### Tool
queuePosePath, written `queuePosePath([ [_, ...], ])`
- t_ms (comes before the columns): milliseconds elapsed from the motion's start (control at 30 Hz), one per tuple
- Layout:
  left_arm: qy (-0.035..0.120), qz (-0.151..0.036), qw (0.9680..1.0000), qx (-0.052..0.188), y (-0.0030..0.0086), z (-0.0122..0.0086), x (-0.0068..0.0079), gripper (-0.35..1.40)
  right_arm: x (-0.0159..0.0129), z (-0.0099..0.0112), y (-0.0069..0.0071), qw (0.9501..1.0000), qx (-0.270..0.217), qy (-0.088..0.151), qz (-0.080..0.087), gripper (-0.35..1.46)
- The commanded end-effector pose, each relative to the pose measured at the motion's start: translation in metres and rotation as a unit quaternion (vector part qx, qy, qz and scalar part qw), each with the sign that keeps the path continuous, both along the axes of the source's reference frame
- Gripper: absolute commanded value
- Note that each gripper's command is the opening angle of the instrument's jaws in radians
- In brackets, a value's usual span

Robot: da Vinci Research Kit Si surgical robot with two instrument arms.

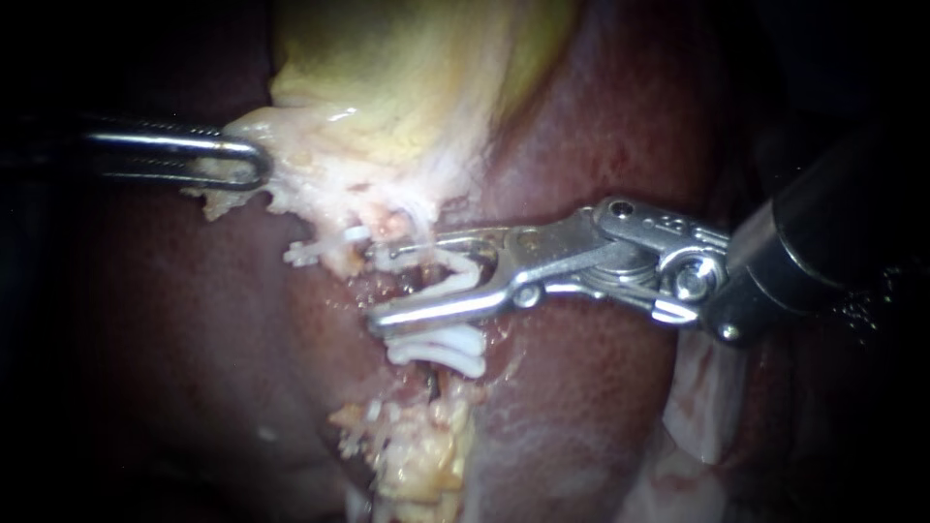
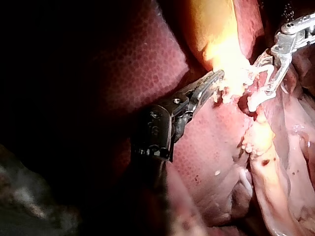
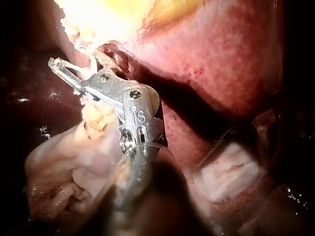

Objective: Clipping third clip right tube

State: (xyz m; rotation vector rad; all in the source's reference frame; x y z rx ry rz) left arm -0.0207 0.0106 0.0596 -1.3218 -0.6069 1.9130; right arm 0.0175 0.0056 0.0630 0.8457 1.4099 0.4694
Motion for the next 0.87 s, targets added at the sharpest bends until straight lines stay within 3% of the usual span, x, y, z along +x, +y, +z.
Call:
queuePosePath([
  [33,0.000,0.000,1.0000,0.000,0.0000,0.0000,0.0000,-0.35,0.0000,0.0000,-0.0001,1.0000,0.001,0.001,0.000,0.07],
  [300,0.000,0.000,1.0000,0.000,0.0000,0.0000,0.0000,-0.35,0.0000,0.0001,-0.0001,0.9998,0.020,-0.004,-0.002,-0.35],
  [867,0.000,0.000,1.0000,0.000,0.0000,0.0001,0.0000,-0.35,-0.0002,0.0008,-0.0001,0.9989,0.044,-0.014,-0.005,-0.35],
])
